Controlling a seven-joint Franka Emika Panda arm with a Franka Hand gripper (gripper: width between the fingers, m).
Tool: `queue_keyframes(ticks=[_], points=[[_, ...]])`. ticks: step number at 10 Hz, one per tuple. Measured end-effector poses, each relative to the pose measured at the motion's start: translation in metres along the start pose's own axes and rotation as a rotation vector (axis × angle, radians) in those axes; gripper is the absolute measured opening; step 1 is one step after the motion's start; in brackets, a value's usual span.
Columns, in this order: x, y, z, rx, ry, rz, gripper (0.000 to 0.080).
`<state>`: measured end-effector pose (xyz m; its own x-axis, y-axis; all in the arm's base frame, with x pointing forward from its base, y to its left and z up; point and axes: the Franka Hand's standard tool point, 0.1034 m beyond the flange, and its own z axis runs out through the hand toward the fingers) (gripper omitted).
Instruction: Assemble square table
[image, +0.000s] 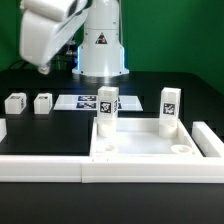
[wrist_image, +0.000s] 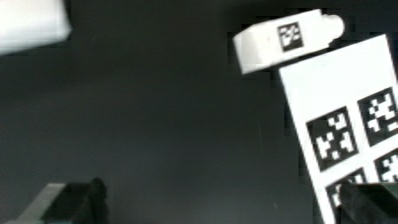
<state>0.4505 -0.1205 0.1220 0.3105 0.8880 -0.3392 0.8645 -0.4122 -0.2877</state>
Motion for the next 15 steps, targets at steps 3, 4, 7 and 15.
queue_keyframes(ticks=[3,4,7,15], points=[[-0.019,-0.014,0.040,0.017,0.021,0.406,0.0648],[-0.018,-0.021,0.053,0.077,0.033,0.507,0.0648],[-0.009,-0.019,0.055,0.135,0.062,0.692,0.0648],[-0.017,-0.028,0.086,0.336,-0.161,0.911,0.0648]])
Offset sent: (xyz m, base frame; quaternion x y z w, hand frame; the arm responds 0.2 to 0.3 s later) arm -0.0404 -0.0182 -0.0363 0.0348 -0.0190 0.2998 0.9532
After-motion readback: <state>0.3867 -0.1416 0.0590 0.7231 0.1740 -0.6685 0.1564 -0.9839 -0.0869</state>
